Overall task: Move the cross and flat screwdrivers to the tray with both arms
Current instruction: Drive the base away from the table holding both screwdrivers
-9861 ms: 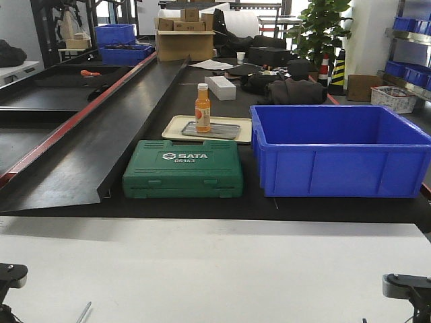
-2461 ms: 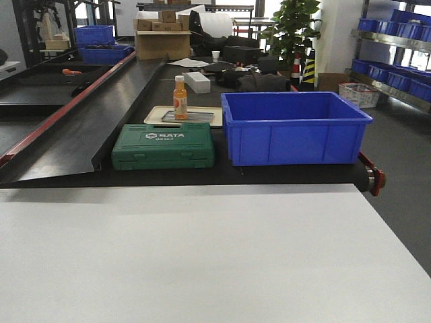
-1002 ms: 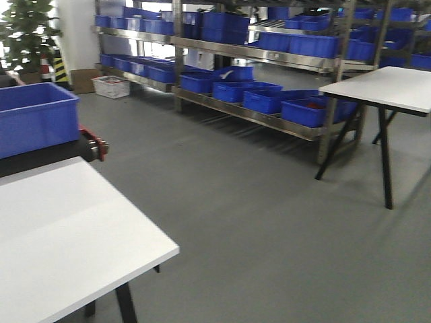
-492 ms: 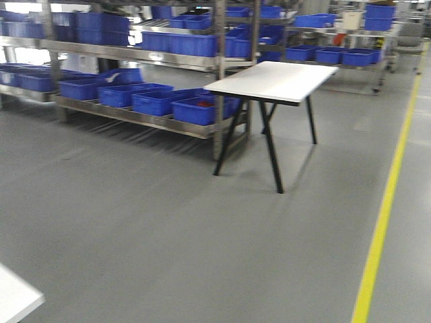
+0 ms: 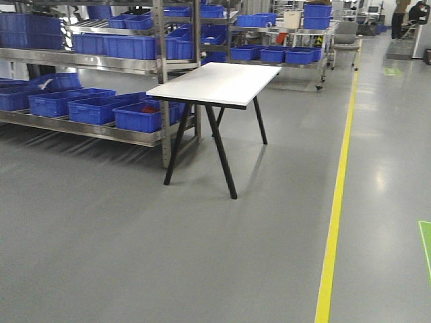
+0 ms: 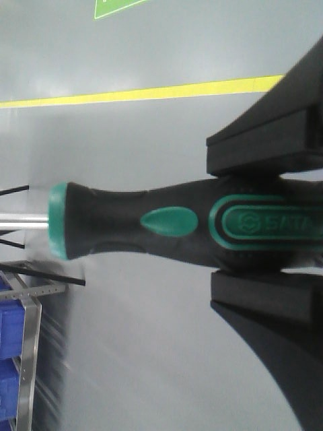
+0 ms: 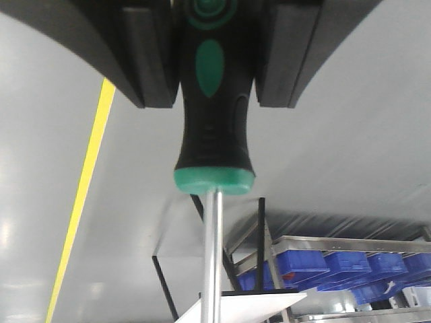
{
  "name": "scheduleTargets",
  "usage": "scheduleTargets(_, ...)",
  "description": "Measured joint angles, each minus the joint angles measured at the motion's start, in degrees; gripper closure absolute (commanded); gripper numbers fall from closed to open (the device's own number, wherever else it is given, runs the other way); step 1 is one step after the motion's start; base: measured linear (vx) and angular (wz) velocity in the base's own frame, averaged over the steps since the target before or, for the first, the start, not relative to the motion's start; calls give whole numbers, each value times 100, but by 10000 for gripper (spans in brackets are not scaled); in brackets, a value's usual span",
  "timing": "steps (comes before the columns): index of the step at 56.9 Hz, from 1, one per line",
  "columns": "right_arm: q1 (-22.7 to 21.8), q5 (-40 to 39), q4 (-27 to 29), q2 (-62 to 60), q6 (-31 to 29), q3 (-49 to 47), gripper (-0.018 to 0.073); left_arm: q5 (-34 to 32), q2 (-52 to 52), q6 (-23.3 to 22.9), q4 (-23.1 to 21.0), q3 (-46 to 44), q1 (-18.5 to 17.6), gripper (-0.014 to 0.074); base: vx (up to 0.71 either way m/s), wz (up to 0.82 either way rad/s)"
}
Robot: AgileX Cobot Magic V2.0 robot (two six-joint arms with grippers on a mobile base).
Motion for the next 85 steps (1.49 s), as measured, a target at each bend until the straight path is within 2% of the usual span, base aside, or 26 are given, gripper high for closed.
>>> scheduleTargets(43, 0, 16, 0, 0, 0, 0, 568, 5, 0, 0, -2, 0, 0, 597, 45, -9)
scheduleTargets(85, 0, 16, -6, 0, 1, 0, 568, 5, 5, 0, -21, 0, 0, 597, 55, 55)
